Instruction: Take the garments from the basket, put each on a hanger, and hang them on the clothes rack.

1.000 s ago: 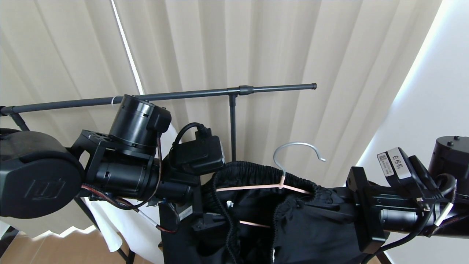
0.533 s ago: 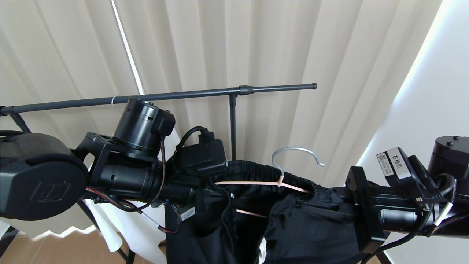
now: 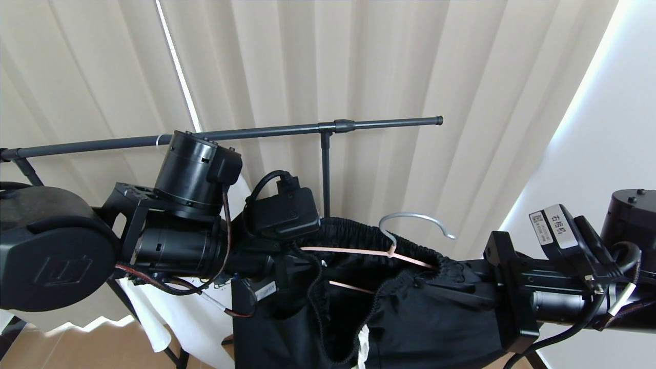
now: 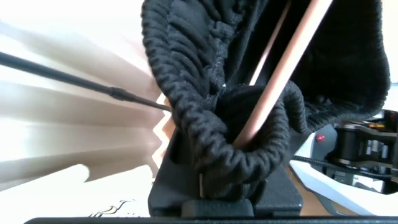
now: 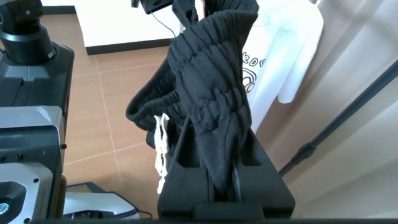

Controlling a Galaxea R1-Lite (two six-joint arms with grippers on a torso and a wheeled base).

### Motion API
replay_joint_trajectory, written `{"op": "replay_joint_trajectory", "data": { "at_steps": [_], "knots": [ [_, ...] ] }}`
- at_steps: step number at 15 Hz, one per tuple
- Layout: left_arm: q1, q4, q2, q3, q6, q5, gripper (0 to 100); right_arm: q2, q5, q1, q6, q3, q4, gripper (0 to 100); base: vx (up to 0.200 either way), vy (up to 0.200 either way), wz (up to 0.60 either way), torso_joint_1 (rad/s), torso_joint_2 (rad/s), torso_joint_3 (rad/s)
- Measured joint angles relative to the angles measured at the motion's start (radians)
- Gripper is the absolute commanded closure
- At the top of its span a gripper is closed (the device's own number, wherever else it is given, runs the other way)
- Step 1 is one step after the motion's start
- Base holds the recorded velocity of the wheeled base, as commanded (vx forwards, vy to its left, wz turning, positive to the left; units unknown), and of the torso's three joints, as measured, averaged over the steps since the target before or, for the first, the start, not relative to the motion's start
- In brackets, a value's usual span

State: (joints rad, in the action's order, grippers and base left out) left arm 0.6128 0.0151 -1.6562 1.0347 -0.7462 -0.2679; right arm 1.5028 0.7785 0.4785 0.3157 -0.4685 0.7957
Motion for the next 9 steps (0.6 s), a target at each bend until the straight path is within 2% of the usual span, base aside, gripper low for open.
{"op": "replay_joint_trajectory", "data": {
  "at_steps": [2, 3, 6, 9],
  "knots": [
    [-0.001, -0.05, 0.001, -0.023, 0.022, 0.015, 100, 0.004, 0.0, -0.001, -0.001, 0.0, -0.001, 100, 0.0, 0.0, 0.0, 0.0, 0.0, 0.0],
    [-0.001, -0.075, 0.001, -0.034, 0.025, 0.017, 100, 0.005, 0.0, -0.001, -0.002, 0.0, -0.001, 0, 0.0, 0.0, 0.0, 0.0, 0.0, 0.0],
    [-0.001, -0.103, 0.006, -0.051, 0.049, 0.022, 100, 0.006, -0.003, -0.011, -0.003, -0.001, -0.007, 0, 0.0, 0.0, 0.0, 0.0, 0.0, 0.0],
    [-0.005, -0.104, 0.02, -0.054, 0.077, 0.023, 100, 0.006, 0.006, -0.07, -0.003, -0.008, -0.001, 0, 0.0, 0.0, 0.0, 0.0, 0.0, 0.0]
  ]
}}
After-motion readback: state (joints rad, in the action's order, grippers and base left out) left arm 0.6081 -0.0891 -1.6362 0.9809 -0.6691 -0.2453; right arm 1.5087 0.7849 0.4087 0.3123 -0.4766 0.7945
